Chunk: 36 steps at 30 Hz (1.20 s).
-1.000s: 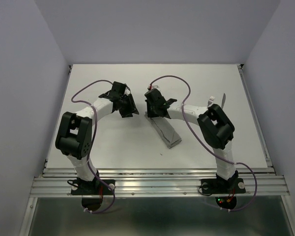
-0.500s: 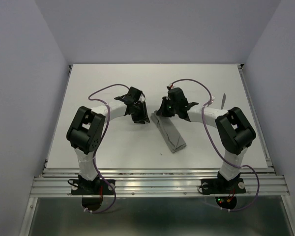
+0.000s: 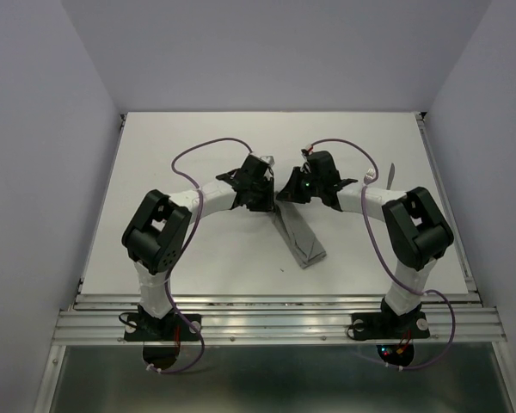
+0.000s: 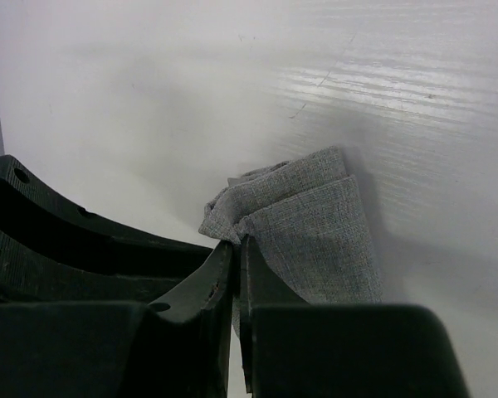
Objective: Fold the napkin into a case and place the utensils inside
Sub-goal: Stuff the top corner of the smaller-rectangle-folded napkin at the center of the board.
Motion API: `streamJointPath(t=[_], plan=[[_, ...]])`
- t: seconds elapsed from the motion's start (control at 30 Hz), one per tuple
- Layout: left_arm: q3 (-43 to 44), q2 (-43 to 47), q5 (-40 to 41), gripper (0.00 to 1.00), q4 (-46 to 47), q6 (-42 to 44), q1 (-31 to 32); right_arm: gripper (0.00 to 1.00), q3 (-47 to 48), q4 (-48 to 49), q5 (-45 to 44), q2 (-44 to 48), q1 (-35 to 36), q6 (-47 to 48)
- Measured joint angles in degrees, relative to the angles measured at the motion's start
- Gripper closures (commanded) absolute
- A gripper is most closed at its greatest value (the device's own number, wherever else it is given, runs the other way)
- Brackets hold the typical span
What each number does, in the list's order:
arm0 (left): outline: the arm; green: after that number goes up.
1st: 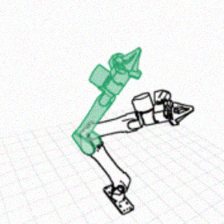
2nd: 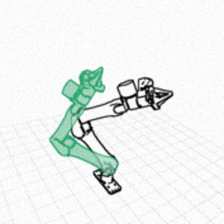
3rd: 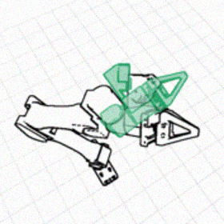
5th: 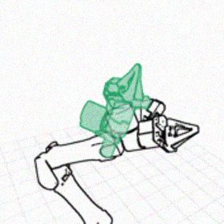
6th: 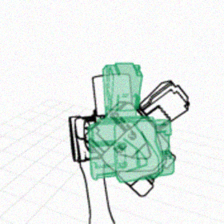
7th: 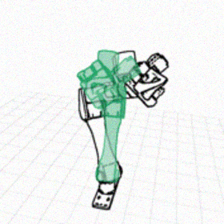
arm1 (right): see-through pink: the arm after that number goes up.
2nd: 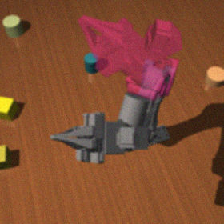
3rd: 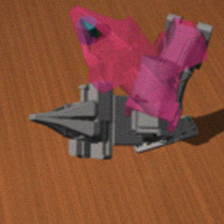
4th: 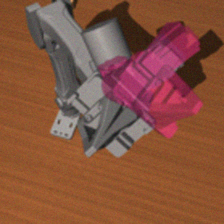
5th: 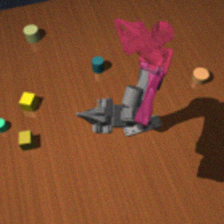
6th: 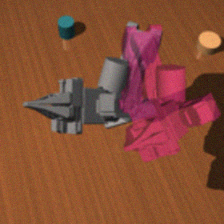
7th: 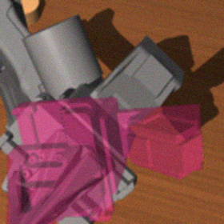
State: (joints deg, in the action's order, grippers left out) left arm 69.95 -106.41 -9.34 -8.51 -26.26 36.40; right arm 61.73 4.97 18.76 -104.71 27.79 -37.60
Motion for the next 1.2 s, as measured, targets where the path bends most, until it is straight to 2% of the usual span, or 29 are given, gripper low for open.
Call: streamJointPath(t=[0.17,0.33,0.67,1.07,1.13,1.2], plan=[[-0.22,0.0,1.22,0.64,1.7,2.14,0.39,0.99,-0.72,0.46,1.66,0.0,-0.22,-0.39],[-0.22,0.0,1.2,0.6,2.29,3.56,0.57,0.99,-0.83,0.59,2.93,0.0,-0.42,-0.61],[-0.22,-0.02,0.59,0.6,2.73,5.57,2.12,0.99,-0.83,0.61,3.98,0.0,-0.42,-1.27],[0.22,-3.39,2.45,0.67,2.99,6.21,4.07,0.99,-0.83,0.61,4.55,0.0,-0.9,-1.22],[0.52,-3.58,3.48,0.71,2.97,6.23,4.37,0.99,-0.83,0.63,4.72,0.0,-1.11,-1.25],[0.7,-3.69,4.52,0.79,2.97,6.03,4.42,0.99,-0.81,0.61,5.05,0.0,-1.18,-1.2]])
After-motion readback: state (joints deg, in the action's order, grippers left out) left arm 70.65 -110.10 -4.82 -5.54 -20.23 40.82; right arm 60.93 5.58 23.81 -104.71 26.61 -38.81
